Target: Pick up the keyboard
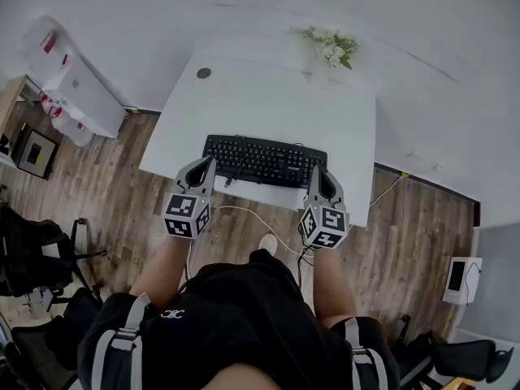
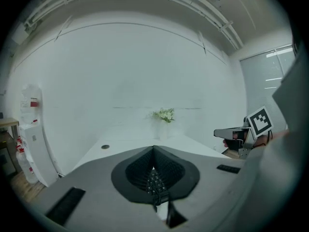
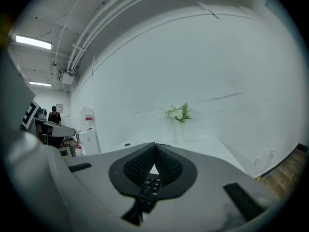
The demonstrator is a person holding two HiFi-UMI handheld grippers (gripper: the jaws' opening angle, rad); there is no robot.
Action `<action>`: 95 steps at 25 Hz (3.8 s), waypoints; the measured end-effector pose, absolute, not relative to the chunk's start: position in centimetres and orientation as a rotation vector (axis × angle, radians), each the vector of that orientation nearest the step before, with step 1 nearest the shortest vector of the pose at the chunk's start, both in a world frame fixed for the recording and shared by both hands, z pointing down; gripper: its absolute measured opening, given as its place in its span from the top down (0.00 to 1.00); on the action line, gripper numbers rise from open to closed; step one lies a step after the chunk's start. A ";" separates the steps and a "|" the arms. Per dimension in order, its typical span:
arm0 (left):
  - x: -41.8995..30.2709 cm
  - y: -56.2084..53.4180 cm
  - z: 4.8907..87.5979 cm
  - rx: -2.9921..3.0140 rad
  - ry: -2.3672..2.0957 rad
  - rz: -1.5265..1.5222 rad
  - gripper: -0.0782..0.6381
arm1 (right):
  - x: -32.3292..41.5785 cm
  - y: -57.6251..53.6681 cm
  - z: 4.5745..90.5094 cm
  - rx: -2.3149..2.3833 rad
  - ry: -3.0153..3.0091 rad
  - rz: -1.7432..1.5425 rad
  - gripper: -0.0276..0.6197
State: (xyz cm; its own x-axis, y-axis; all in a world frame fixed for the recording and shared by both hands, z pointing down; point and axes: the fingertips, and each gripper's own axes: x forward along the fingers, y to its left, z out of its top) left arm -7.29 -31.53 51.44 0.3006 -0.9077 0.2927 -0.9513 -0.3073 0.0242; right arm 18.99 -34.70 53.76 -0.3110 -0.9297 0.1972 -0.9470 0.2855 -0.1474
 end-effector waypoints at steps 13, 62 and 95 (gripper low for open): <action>-11.9 -37.5 56.3 2.189 -1.706 0.445 0.89 | 19.1 -42.0 58.6 1.704 -2.353 0.579 0.95; -15.8 -42.2 76.7 1.790 -0.917 0.581 0.57 | 24.4 -43.9 76.0 1.193 -2.021 1.199 0.64; -15.2 -51.2 50.4 2.519 -1.257 0.158 0.64 | 25.7 -48.6 50.1 1.672 -2.492 0.516 0.73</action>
